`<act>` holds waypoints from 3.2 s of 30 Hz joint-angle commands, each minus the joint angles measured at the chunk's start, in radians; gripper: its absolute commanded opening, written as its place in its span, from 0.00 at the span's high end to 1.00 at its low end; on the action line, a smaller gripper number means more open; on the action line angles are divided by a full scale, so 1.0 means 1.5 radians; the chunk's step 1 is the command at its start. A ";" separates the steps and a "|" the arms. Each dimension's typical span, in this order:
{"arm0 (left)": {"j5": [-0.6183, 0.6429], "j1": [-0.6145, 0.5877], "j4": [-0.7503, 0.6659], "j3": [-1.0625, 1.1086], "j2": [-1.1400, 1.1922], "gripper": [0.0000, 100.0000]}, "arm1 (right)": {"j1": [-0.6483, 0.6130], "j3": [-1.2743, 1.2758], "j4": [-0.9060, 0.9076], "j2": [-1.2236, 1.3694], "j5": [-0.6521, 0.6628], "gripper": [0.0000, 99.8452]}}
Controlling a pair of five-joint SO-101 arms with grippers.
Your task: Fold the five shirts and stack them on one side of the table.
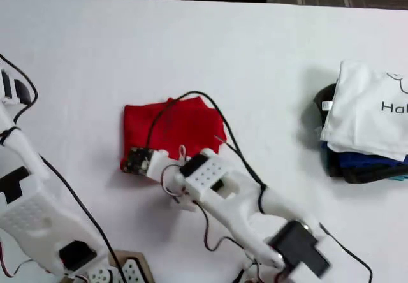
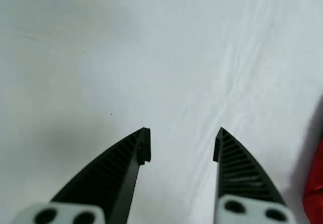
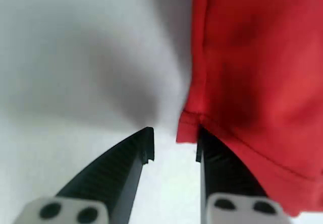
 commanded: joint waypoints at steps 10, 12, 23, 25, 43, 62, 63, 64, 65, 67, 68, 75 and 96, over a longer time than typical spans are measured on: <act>0.001 -0.006 -0.004 -0.002 -0.004 0.77 | 0.001 -0.115 0.013 0.112 0.004 0.98; 0.001 -0.006 -0.004 -0.002 -0.004 0.77 | 0.001 -0.116 0.014 0.110 0.004 0.98; 0.000 -0.020 -0.004 -0.002 -0.004 0.77 | 0.069 -0.275 0.156 -0.036 0.017 0.98; 0.000 -0.020 -0.004 -0.002 -0.004 0.77 | 0.107 -0.329 0.166 -0.022 0.040 0.98; 0.000 -0.021 -0.004 -0.002 -0.004 0.77 | 0.210 -0.633 0.352 0.186 0.050 0.83; 0.000 -0.021 -0.005 -0.002 -0.004 0.77 | 0.214 -0.334 0.226 0.159 0.072 0.87; 0.000 -0.021 -0.005 -0.002 -0.004 0.77 | 0.214 -0.327 0.227 0.158 0.072 0.87; 0.000 -0.021 -0.005 -0.002 -0.004 0.77 | 0.213 -0.320 0.231 0.152 0.072 0.87; 0.000 -0.021 -0.005 -0.002 -0.004 0.77 | 0.212 -0.309 0.231 0.144 0.072 0.87; 0.000 -0.021 -0.005 -0.002 -0.004 0.77 | 0.211 -0.281 0.231 0.115 0.072 0.87; 0.000 -0.021 -0.005 -0.002 -0.004 0.77 | 0.208 -0.263 0.231 0.098 0.072 0.87; 0.001 -0.020 -0.006 -0.002 -0.004 0.77 | 0.154 -0.109 0.215 -0.043 0.072 0.87; 0.001 -0.020 -0.005 -0.002 -0.004 0.77 | 0.121 -0.169 0.108 0.052 0.032 0.87</act>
